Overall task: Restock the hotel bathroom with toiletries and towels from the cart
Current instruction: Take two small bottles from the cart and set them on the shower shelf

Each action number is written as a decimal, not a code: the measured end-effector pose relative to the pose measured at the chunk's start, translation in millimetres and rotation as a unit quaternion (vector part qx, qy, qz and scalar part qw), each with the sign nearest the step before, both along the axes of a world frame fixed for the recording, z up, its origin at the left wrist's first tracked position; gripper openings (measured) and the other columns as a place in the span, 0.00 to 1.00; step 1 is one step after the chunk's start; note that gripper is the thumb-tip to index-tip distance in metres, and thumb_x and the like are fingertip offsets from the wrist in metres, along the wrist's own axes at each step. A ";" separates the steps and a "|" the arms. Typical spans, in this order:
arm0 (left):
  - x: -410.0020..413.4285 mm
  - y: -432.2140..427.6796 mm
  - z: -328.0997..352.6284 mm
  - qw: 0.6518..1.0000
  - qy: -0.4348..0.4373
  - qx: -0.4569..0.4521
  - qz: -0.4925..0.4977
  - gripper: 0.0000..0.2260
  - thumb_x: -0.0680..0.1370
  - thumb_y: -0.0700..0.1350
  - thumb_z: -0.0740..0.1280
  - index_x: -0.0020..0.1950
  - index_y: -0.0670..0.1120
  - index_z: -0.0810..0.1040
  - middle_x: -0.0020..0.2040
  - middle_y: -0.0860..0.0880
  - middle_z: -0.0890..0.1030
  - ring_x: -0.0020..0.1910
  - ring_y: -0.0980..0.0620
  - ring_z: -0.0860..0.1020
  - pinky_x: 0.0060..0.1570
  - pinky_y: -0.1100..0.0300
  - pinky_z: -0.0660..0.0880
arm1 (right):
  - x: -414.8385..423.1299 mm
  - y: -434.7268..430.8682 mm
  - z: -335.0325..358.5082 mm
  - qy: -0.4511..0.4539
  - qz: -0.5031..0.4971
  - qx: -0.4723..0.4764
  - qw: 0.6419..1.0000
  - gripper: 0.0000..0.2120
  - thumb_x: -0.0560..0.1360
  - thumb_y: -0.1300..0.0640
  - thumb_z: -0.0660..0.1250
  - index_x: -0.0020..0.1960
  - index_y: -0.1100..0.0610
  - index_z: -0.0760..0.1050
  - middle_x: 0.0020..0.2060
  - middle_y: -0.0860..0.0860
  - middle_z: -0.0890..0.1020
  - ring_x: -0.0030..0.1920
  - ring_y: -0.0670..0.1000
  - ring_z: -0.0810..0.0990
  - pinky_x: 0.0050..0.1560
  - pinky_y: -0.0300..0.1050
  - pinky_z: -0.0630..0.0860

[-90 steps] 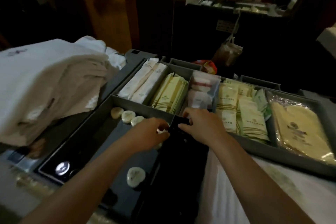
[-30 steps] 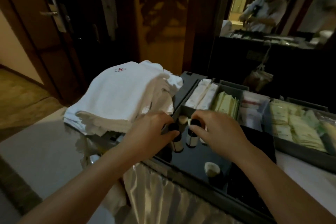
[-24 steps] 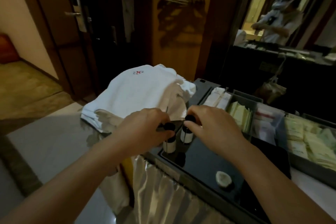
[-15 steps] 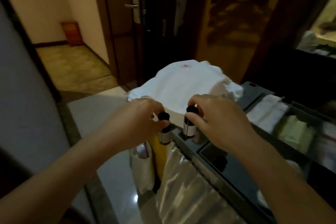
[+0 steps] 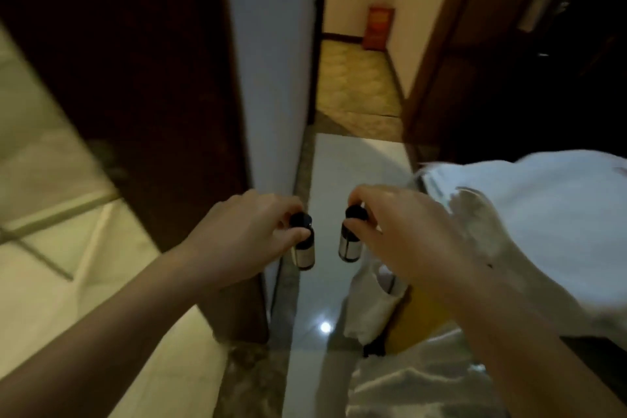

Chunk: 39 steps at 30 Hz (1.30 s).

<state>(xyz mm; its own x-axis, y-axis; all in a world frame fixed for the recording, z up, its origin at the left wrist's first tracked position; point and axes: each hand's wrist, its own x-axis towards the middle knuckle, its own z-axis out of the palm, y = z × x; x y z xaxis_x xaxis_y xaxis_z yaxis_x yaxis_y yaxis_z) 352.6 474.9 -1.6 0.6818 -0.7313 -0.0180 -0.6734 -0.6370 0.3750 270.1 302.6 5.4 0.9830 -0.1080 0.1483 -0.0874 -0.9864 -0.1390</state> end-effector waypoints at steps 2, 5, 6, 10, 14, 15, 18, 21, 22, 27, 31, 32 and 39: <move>0.1 25.6 -5.4 0.998 0.008 0.001 0.055 0.09 0.76 0.57 0.62 0.54 0.57 0.74 0.46 0.58 0.79 0.44 0.59 0.77 0.43 0.57 0.76 | 21.6 20.3 -4.3 0.014 0.053 0.008 0.998 0.09 0.77 0.46 0.61 0.50 0.50 0.72 0.41 0.47 0.78 0.39 0.51 0.77 0.43 0.51 0.77; -1.6 69.1 -10.1 0.991 0.012 0.006 0.130 0.07 0.76 0.56 0.62 0.52 0.58 0.74 0.46 0.58 0.79 0.45 0.57 0.78 0.44 0.56 0.76 | 48.6 55.6 -7.4 0.032 0.130 0.012 0.991 0.09 0.77 0.45 0.61 0.50 0.50 0.72 0.40 0.47 0.78 0.39 0.50 0.77 0.41 0.49 0.78; -1.6 84.3 -10.7 0.988 0.010 0.012 0.153 0.08 0.76 0.57 0.62 0.53 0.58 0.74 0.47 0.57 0.79 0.46 0.56 0.78 0.45 0.54 0.77 | 57.7 68.6 -6.9 0.034 0.159 0.010 0.987 0.09 0.77 0.46 0.60 0.51 0.49 0.72 0.40 0.46 0.77 0.39 0.49 0.77 0.40 0.48 0.77; -1.2 142.3 -12.3 0.971 0.013 0.022 0.238 0.07 0.77 0.56 0.62 0.52 0.57 0.74 0.47 0.58 0.79 0.45 0.56 0.76 0.44 0.56 0.76 | 89.1 121.6 -2.4 0.033 0.252 0.011 0.967 0.09 0.78 0.46 0.59 0.53 0.50 0.71 0.41 0.45 0.75 0.40 0.48 0.76 0.40 0.45 0.75; 7.7 203.7 -14.6 0.948 0.031 0.015 0.318 0.07 0.76 0.55 0.63 0.51 0.57 0.76 0.46 0.58 0.79 0.38 0.58 0.73 0.38 0.60 0.72 | 121.4 182.9 -4.8 0.048 0.304 0.017 0.951 0.10 0.78 0.46 0.60 0.55 0.49 0.71 0.45 0.46 0.77 0.43 0.48 0.76 0.41 0.44 0.74; 11.3 218.2 -15.2 0.944 0.033 0.007 0.328 0.07 0.76 0.55 0.63 0.51 0.57 0.76 0.46 0.58 0.80 0.38 0.58 0.74 0.39 0.59 0.73 | 129.9 199.4 -5.4 0.048 0.310 0.020 0.949 0.10 0.78 0.46 0.60 0.55 0.49 0.71 0.46 0.47 0.77 0.45 0.49 0.76 0.42 0.45 0.74; 21.4 260.0 -17.9 0.939 0.047 0.001 0.340 0.08 0.76 0.53 0.63 0.53 0.56 0.76 0.49 0.56 0.80 0.45 0.57 0.77 0.45 0.55 0.77 | 151.5 247.6 -8.2 0.049 0.325 0.037 0.944 0.10 0.77 0.46 0.60 0.54 0.50 0.72 0.48 0.48 0.78 0.47 0.50 0.77 0.42 0.44 0.70; 37.5 299.7 -21.0 0.936 0.066 0.009 0.347 0.10 0.76 0.53 0.63 0.56 0.54 0.75 0.50 0.55 0.80 0.47 0.57 0.78 0.48 0.54 0.78 | 175.0 287.1 -12.2 0.036 0.343 0.036 0.938 0.09 0.77 0.45 0.60 0.52 0.49 0.71 0.46 0.47 0.78 0.44 0.49 0.75 0.40 0.42 0.66; 44.8 312.8 -20.6 0.934 0.075 0.010 0.348 0.10 0.76 0.52 0.64 0.56 0.53 0.75 0.50 0.54 0.80 0.48 0.56 0.78 0.48 0.54 0.78 | 184.1 299.7 -11.8 0.037 0.342 0.037 0.938 0.09 0.77 0.45 0.61 0.51 0.49 0.71 0.46 0.46 0.78 0.42 0.49 0.74 0.39 0.42 0.65; 76.8 371.2 -10.2 0.931 0.085 0.008 0.354 0.11 0.77 0.50 0.64 0.57 0.50 0.76 0.50 0.51 0.80 0.48 0.53 0.78 0.50 0.52 0.77 | 217.6 347.2 -11.5 0.054 0.321 0.061 0.944 0.08 0.77 0.46 0.61 0.51 0.50 0.71 0.42 0.45 0.75 0.42 0.50 0.74 0.37 0.43 0.65; 106.6 417.9 5.9 0.932 0.073 -0.001 0.355 0.11 0.77 0.49 0.64 0.57 0.48 0.77 0.51 0.49 0.80 0.49 0.52 0.78 0.51 0.51 0.77 | 243.8 388.0 -5.0 0.058 0.336 0.061 0.938 0.08 0.78 0.48 0.59 0.53 0.50 0.71 0.46 0.47 0.77 0.45 0.50 0.76 0.42 0.44 0.71; 116.0 426.8 9.0 0.933 0.069 -0.006 0.354 0.11 0.76 0.49 0.64 0.57 0.47 0.77 0.51 0.49 0.80 0.49 0.51 0.78 0.51 0.51 0.77 | 251.7 396.9 -2.7 0.054 0.342 0.064 0.936 0.08 0.78 0.48 0.59 0.53 0.51 0.71 0.47 0.47 0.77 0.45 0.50 0.76 0.44 0.45 0.73; 173.4 483.6 7.6 0.922 0.039 -0.034 0.383 0.11 0.76 0.50 0.65 0.56 0.48 0.77 0.51 0.50 0.80 0.48 0.53 0.78 0.50 0.52 0.78 | 322.5 461.7 2.1 0.042 0.392 0.060 0.917 0.07 0.78 0.50 0.59 0.54 0.50 0.71 0.46 0.46 0.77 0.44 0.49 0.76 0.46 0.47 0.76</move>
<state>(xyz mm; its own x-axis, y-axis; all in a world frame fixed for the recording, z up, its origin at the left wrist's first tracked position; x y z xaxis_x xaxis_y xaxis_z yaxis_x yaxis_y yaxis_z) 526.0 958.5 6.0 0.9974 -0.0376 -0.0607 -0.0055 -0.8882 0.4595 592.6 764.4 7.5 0.7731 0.6262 0.1014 0.6265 -0.7286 -0.2770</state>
